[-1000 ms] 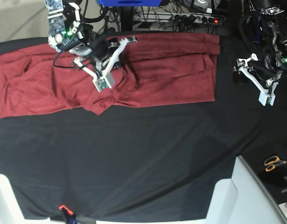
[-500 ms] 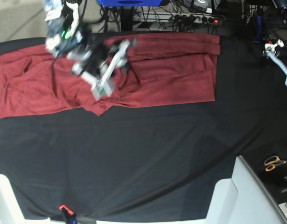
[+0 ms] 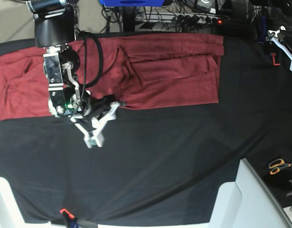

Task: Fold the T-shirt properly
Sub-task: 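Regrasp the maroon fabric at the hem with the right gripper, then drag the grasped fabric with the right gripper across toward the left arm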

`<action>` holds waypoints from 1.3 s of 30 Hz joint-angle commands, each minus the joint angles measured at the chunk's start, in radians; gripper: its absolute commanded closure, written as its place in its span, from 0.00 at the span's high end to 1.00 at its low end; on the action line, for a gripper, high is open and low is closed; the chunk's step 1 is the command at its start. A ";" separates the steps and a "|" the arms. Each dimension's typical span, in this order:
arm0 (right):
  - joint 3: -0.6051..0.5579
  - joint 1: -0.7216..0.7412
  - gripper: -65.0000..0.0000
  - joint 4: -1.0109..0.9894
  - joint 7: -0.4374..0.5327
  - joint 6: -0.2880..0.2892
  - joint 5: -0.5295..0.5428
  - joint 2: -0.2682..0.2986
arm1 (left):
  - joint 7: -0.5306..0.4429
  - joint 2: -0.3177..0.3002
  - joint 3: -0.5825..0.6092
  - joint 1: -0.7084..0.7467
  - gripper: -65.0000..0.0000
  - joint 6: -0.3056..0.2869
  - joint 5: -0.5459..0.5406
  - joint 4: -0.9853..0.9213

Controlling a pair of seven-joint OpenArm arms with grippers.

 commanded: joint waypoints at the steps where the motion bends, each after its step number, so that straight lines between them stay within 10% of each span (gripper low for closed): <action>1: 0.008 0.029 0.42 -0.003 0.026 -0.007 0.013 0.005 | -0.013 -0.021 -0.010 0.006 0.68 -0.008 -0.009 0.013; 17: 0.011 0.040 0.41 -0.089 0.075 -0.016 0.015 0.035 | -0.012 -0.009 -0.010 -0.004 0.68 -0.008 -0.009 0.015; 23: 0.011 0.040 0.03 -0.089 0.071 -0.016 0.015 0.035 | -0.012 -0.009 -0.010 -0.004 0.68 -0.008 -0.009 0.015; 27: 0.013 0.035 0.01 -0.071 0.069 -0.016 0.019 0.034 | -0.012 -0.009 -0.010 -0.004 0.68 -0.008 -0.009 0.015; 39: -0.067 -0.213 0.01 0.506 -0.156 -0.009 0.019 0.040 | -0.013 -0.011 -0.008 -0.007 0.68 -0.008 -0.009 0.015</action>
